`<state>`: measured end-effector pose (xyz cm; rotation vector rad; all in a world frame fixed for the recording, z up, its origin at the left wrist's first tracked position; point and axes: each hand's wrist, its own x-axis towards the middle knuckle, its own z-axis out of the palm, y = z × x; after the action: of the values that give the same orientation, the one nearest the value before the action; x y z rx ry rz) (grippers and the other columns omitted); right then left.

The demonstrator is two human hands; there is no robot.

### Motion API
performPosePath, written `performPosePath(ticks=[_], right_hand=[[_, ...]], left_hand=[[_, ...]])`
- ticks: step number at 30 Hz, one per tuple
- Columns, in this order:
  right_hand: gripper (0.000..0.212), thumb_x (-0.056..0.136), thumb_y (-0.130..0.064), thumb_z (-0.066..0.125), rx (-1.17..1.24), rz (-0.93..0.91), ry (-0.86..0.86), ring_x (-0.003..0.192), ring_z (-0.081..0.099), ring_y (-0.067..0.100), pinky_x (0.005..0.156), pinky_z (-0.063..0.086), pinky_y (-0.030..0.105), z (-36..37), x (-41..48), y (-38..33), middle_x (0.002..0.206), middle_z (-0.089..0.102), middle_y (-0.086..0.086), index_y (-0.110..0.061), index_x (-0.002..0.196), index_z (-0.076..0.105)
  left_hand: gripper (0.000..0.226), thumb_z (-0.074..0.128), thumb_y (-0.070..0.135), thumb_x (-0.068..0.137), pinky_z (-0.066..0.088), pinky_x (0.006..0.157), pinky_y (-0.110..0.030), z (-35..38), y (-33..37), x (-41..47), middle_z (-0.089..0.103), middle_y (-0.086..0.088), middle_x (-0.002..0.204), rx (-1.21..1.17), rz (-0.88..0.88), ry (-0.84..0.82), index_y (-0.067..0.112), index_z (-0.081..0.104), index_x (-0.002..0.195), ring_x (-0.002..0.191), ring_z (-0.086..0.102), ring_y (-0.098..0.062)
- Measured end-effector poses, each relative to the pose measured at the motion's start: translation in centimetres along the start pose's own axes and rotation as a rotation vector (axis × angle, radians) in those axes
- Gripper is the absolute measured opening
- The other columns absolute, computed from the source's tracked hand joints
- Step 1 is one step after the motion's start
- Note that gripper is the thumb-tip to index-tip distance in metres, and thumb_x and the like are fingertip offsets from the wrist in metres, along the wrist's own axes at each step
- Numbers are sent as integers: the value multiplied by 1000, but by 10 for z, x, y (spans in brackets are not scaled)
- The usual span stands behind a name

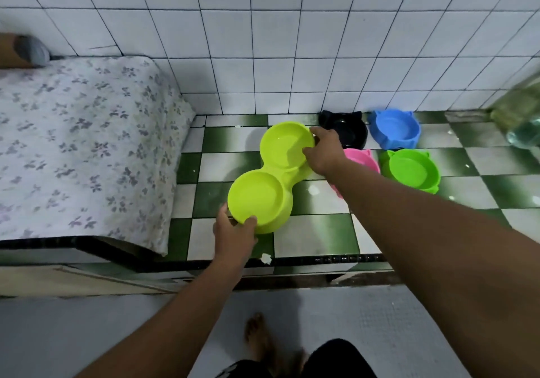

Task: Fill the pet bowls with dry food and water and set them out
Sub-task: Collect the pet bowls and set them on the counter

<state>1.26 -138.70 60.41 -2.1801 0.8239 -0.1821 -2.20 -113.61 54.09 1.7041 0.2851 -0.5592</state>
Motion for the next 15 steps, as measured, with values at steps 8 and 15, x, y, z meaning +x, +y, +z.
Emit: performPosePath(ticks=[8, 15], right_hand=[[63, 85, 0, 58, -13, -22, -89, 128, 49, 33, 108, 41, 33, 14, 55, 1, 142, 40, 20, -6, 146, 44], [60, 85, 5, 53, -59, -34, -102, 122, 52, 32, 89, 44, 26, 1, 91, 5, 141, 43, 18, -5, 144, 46]], left_hand=[[82, 74, 54, 60, 57, 94, -55, 35, 10, 7, 51, -2, 139, 43, -52, 7, 41, 42, 135, 119, 58, -28], [92, 69, 60, 54, 55, 96, -60, 80, 19, 14, 57, 0, 136, 47, -69, -51, 39, 41, 139, 119, 59, -27]])
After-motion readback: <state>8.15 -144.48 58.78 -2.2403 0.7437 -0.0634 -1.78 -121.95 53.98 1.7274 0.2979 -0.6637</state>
